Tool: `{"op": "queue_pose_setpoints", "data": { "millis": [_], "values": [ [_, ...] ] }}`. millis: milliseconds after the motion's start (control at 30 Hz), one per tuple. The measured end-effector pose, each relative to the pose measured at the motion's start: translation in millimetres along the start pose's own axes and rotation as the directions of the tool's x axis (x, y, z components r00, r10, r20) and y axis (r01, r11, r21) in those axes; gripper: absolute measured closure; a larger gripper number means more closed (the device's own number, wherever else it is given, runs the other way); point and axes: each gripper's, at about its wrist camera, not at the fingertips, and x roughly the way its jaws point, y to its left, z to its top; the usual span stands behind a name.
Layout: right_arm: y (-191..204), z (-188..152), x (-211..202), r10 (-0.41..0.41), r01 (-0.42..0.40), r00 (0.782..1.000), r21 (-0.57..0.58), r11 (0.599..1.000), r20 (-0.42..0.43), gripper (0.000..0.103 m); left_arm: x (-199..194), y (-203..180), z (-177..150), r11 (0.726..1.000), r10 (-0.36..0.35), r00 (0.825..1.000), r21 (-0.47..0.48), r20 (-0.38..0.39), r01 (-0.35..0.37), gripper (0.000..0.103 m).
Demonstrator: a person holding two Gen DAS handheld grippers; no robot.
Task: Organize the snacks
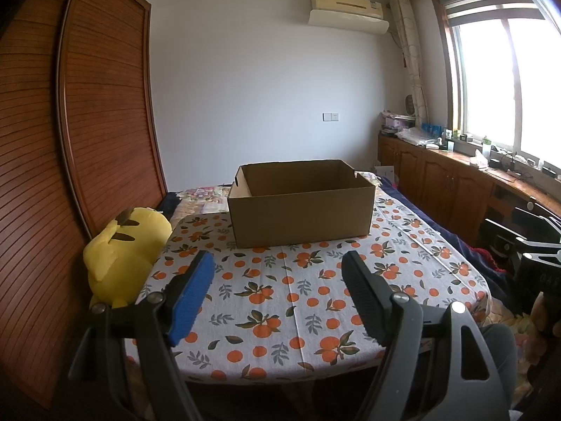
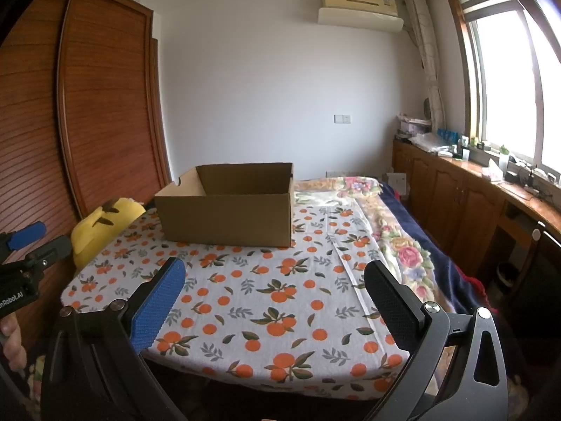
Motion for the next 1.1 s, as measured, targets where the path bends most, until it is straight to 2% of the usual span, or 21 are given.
{"op": "queue_pose_setpoints", "data": {
  "millis": [1100],
  "values": [
    [4.3,3.2,-2.1,-0.001,0.001,1.000,0.007,1.000,0.002,0.000,-7.1,5.2,6.4,1.000,-0.011,1.000,0.009,0.007,0.011,0.027]
  ]
}}
